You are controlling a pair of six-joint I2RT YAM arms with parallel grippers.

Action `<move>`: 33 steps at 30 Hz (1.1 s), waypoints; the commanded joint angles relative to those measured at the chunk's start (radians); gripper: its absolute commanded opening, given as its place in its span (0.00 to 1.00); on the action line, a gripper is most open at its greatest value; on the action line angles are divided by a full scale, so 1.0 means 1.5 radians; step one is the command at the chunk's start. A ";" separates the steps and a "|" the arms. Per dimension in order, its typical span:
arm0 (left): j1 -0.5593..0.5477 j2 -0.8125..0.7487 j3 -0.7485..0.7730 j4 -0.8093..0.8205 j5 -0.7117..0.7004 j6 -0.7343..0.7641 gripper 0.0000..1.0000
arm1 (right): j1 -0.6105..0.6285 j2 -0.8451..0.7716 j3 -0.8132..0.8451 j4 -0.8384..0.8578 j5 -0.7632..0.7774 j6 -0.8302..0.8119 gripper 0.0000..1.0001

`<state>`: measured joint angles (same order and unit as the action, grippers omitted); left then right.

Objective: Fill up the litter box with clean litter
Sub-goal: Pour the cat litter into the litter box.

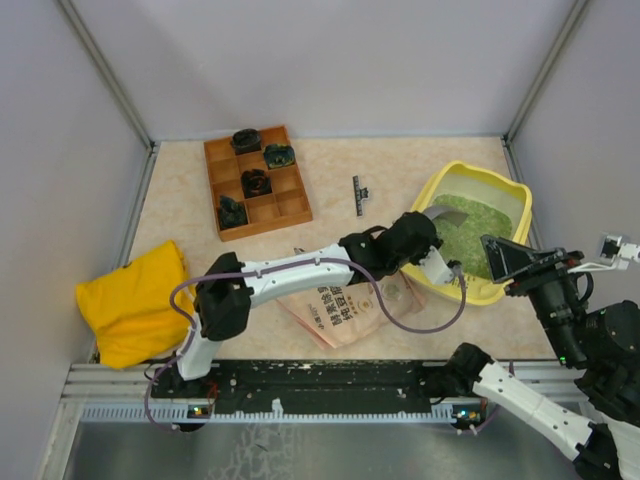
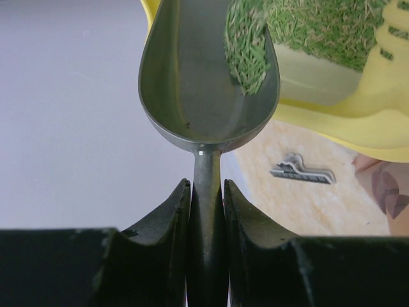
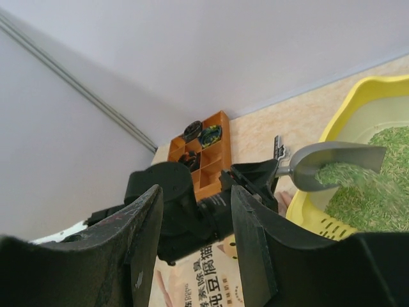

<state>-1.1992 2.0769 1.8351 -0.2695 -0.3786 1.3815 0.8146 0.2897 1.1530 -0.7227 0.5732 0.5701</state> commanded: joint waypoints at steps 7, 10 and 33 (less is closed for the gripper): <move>-0.036 -0.025 -0.058 0.137 -0.124 0.179 0.00 | -0.004 -0.021 0.005 0.019 0.005 0.007 0.47; -0.044 -0.025 -0.067 0.148 -0.132 0.196 0.00 | -0.004 -0.025 0.005 0.015 0.008 0.007 0.47; 0.001 -0.132 -0.101 0.109 -0.026 -0.150 0.00 | -0.003 -0.018 -0.011 0.013 -0.001 0.014 0.47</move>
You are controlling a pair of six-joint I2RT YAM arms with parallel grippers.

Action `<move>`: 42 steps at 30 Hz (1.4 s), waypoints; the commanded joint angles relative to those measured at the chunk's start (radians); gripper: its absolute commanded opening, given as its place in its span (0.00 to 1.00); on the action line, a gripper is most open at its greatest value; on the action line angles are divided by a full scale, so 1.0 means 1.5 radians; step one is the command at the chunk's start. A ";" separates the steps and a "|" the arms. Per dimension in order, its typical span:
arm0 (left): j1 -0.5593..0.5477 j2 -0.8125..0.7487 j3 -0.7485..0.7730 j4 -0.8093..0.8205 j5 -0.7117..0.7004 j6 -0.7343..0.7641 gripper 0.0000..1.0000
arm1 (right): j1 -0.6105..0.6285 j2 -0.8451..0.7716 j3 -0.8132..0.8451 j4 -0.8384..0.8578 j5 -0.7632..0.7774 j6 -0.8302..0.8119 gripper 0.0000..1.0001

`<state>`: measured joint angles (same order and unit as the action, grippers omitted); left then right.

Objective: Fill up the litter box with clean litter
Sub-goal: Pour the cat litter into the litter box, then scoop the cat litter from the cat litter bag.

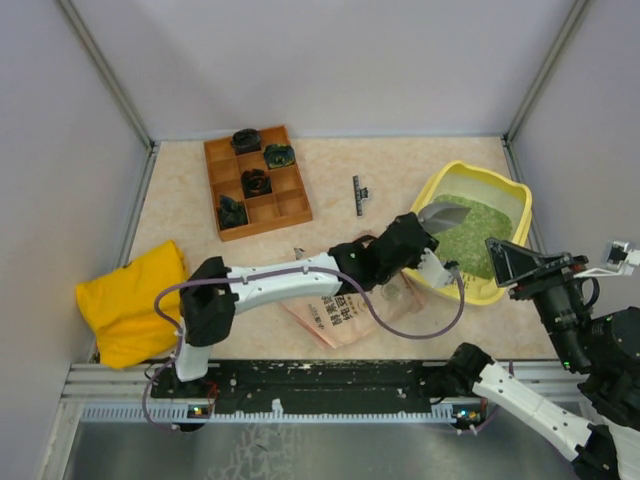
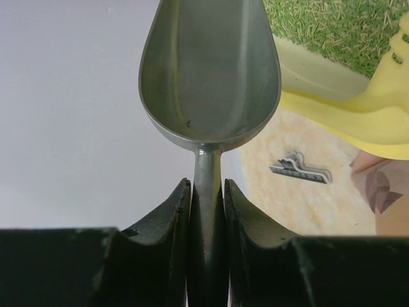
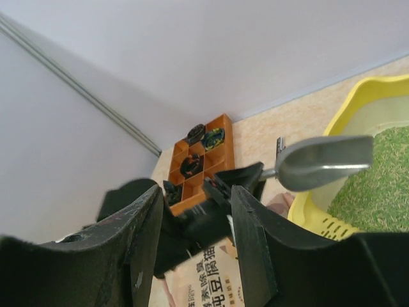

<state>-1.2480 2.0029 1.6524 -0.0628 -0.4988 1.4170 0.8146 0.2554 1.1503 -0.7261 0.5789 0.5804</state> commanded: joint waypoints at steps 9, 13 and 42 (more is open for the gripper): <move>0.180 -0.261 -0.079 -0.106 0.290 -0.517 0.00 | -0.004 0.019 -0.047 0.007 -0.034 0.013 0.48; 0.231 -0.343 -0.165 -0.115 0.319 -0.560 0.00 | -0.004 0.023 -0.082 0.006 -0.055 0.023 0.49; 0.287 -0.670 -0.264 -0.728 0.226 -0.644 0.00 | -0.004 0.128 -0.203 0.077 -0.228 -0.025 0.49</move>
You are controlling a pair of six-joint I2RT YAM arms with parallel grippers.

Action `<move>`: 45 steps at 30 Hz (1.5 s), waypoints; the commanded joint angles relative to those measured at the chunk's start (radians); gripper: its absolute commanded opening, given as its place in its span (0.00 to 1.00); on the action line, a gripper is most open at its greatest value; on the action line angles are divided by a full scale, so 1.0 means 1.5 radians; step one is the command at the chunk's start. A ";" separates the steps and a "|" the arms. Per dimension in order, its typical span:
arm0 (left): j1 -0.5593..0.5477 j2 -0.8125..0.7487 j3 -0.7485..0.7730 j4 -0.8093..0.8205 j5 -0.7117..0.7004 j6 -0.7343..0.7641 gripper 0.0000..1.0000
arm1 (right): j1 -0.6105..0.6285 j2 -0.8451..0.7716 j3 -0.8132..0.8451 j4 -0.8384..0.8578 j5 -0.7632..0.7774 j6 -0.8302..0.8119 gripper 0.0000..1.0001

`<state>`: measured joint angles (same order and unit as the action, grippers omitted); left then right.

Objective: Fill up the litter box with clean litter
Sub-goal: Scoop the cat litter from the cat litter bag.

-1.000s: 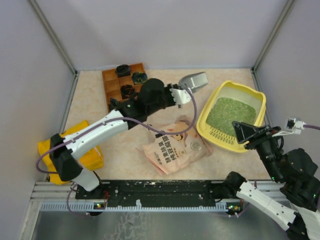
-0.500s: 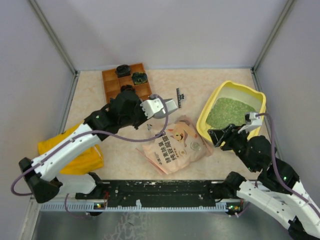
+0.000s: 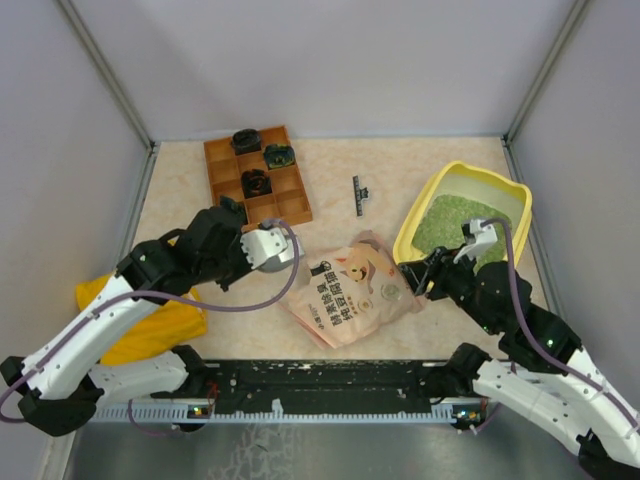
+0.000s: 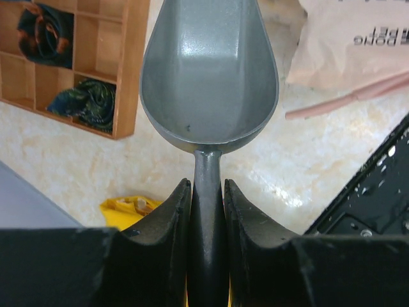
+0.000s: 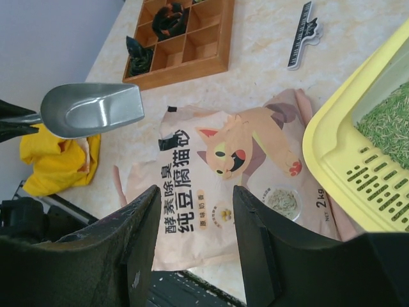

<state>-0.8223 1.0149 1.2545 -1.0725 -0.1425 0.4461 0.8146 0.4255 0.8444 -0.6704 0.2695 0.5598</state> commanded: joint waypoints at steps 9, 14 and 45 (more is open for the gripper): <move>0.003 0.013 -0.051 -0.015 0.034 0.021 0.00 | -0.004 0.003 -0.005 0.036 -0.019 0.001 0.49; 0.005 0.020 -0.076 0.019 0.049 0.031 0.00 | -0.004 0.003 -0.002 0.021 -0.012 0.009 0.48; 0.087 0.028 -0.184 0.216 0.201 0.078 0.00 | -0.004 -0.003 -0.016 0.045 -0.019 0.029 0.46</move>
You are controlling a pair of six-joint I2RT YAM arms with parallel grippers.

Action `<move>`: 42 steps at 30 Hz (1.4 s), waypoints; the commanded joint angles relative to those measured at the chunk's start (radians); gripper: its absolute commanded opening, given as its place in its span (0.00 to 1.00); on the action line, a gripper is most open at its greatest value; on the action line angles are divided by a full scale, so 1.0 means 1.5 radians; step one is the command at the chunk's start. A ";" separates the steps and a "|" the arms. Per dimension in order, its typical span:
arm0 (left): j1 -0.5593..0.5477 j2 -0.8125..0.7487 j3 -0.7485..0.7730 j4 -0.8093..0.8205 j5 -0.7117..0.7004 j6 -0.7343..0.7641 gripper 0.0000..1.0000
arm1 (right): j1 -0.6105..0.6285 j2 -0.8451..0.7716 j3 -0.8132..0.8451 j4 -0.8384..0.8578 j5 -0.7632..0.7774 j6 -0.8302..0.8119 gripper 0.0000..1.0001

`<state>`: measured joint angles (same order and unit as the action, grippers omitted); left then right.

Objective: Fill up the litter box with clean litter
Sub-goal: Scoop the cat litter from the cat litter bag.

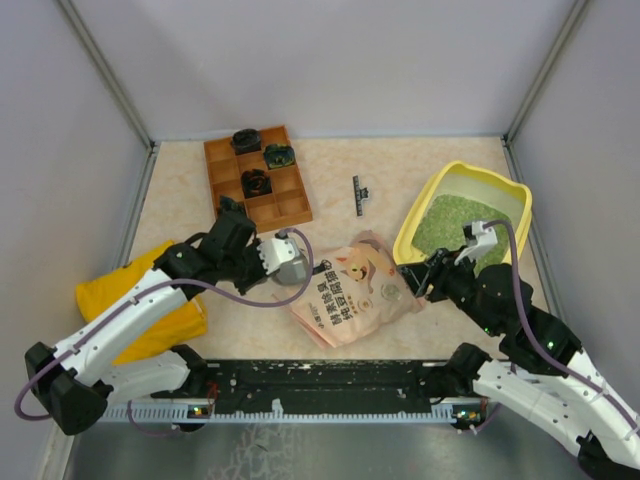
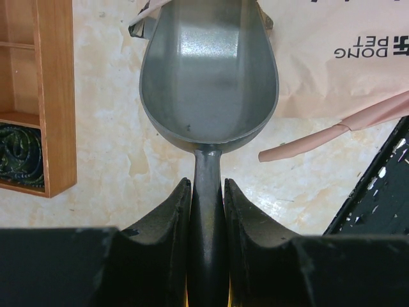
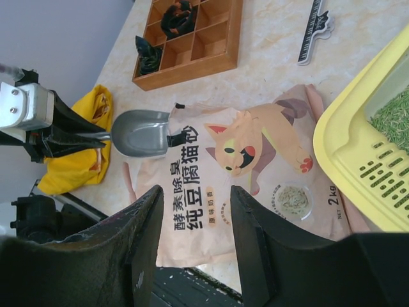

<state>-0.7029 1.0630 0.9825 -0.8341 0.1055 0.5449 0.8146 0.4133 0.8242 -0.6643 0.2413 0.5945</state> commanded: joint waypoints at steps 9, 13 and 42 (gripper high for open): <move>0.011 0.042 0.007 0.098 0.078 0.022 0.00 | -0.004 0.009 0.003 0.021 0.028 0.015 0.46; 0.011 0.069 0.007 0.109 0.099 0.024 0.00 | -0.004 0.029 0.002 0.034 0.005 0.017 0.46; -0.002 0.210 -0.022 0.235 0.156 -0.059 0.00 | -0.004 0.022 -0.002 0.037 0.025 0.040 0.46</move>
<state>-0.6941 1.3918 1.0073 -0.5991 0.3080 0.5079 0.8146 0.4580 0.8177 -0.6193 0.2535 0.6552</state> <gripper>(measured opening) 0.298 0.461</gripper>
